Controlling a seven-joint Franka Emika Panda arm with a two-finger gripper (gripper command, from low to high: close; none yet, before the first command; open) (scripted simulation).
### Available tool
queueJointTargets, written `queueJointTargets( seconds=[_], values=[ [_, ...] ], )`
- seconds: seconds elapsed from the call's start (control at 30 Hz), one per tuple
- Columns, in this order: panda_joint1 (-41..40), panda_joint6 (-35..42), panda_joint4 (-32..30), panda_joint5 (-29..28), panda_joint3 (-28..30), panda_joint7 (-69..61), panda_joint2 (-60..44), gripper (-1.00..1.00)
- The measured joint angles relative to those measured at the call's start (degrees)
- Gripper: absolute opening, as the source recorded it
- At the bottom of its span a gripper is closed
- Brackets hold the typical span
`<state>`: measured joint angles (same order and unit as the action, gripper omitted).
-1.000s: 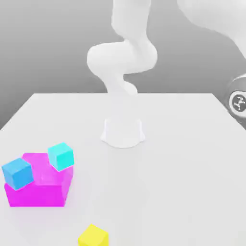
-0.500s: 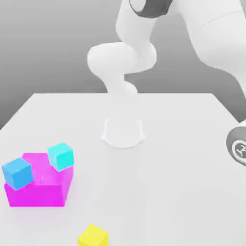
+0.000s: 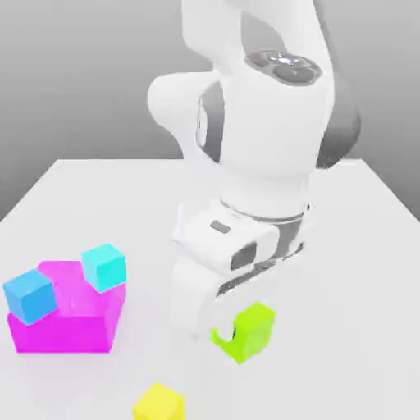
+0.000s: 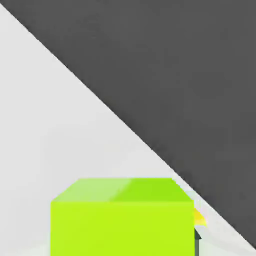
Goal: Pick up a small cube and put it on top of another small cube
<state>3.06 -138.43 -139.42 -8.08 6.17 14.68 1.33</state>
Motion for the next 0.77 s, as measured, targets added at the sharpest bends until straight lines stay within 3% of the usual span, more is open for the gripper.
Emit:
queueJointTargets(
  seconds=[0.47,0.67,0.7,0.77],
  values=[
    [-19.9,5.37,-22.79,-3.09,9.74,11.65,28.26,-1.0],
    [-21.03,-6.64,-27.2,-3.2,11.75,11.87,20.58,-1.0],
    [-21.04,-8.27,-27.59,-3.16,11.89,11.79,19.33,1.0],
    [-21.03,-8.27,-27.59,-3.16,11.89,11.79,19.33,1.0]
  ],
)
